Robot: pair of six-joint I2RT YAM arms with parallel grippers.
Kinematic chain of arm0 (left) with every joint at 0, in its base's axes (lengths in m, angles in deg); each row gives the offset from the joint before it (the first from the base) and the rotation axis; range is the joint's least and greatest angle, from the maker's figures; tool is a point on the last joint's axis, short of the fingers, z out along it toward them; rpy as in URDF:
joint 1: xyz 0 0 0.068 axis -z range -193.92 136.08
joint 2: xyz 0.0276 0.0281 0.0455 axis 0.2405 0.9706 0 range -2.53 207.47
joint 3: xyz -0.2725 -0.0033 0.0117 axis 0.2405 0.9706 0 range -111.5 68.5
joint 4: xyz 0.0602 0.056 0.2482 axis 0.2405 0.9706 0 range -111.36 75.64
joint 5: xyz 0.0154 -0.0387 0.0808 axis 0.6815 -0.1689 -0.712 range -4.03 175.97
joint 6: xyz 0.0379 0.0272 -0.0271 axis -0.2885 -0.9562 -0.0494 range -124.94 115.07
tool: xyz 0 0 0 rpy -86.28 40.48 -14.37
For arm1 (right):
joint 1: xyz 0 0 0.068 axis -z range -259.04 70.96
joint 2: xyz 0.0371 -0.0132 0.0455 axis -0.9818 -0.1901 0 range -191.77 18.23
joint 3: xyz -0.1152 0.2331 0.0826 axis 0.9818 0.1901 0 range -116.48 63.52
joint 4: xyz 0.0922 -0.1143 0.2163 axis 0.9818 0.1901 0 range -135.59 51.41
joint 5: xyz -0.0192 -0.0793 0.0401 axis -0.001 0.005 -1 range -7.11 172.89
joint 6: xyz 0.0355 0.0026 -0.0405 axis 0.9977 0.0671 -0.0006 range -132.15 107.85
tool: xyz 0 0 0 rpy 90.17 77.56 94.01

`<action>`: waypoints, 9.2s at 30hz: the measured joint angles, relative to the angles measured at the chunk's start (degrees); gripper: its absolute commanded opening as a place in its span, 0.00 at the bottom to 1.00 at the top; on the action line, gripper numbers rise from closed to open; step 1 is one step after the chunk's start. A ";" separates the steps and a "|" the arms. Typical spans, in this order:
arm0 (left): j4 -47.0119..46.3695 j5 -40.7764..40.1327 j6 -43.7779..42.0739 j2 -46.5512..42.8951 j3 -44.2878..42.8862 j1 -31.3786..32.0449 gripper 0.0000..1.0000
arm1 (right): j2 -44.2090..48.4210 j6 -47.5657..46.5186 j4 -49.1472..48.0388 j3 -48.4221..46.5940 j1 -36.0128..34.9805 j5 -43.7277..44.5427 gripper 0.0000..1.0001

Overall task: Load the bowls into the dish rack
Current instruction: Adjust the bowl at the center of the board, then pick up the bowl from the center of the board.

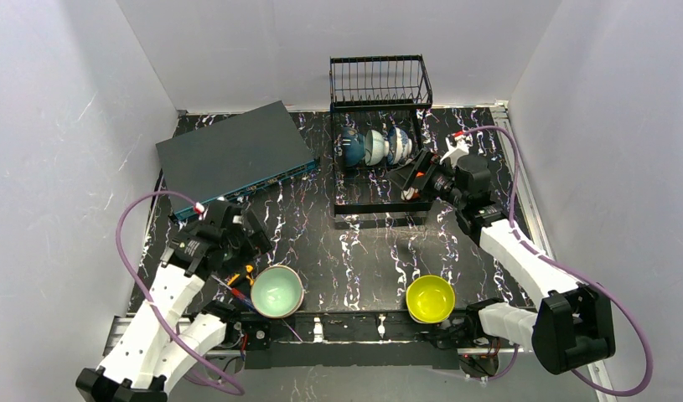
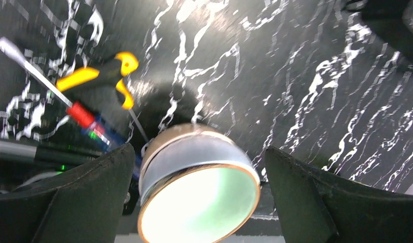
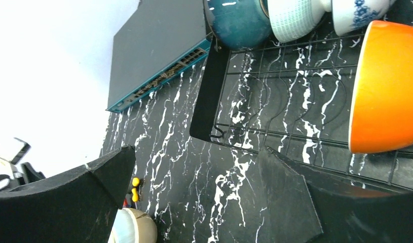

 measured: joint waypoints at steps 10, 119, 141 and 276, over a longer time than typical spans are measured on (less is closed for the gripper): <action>9.11 2.60 13.35 -11.37 9.66 0.00 0.87 | -1.07 2.16 -4.13 1.64 0.00 -1.88 0.99; -17.51 5.33 3.91 11.82 -5.31 31.78 0.00 | -4.07 4.31 -8.02 2.56 0.00 -8.90 0.99; -40.65 30.60 0.72 19.41 -5.20 10.03 0.00 | -7.13 6.36 -11.80 1.86 0.00 -16.02 0.99; -96.41 52.74 -7.76 34.36 1.33 -7.52 0.82 | -13.18 15.87 -34.10 3.02 -14.71 -10.36 0.01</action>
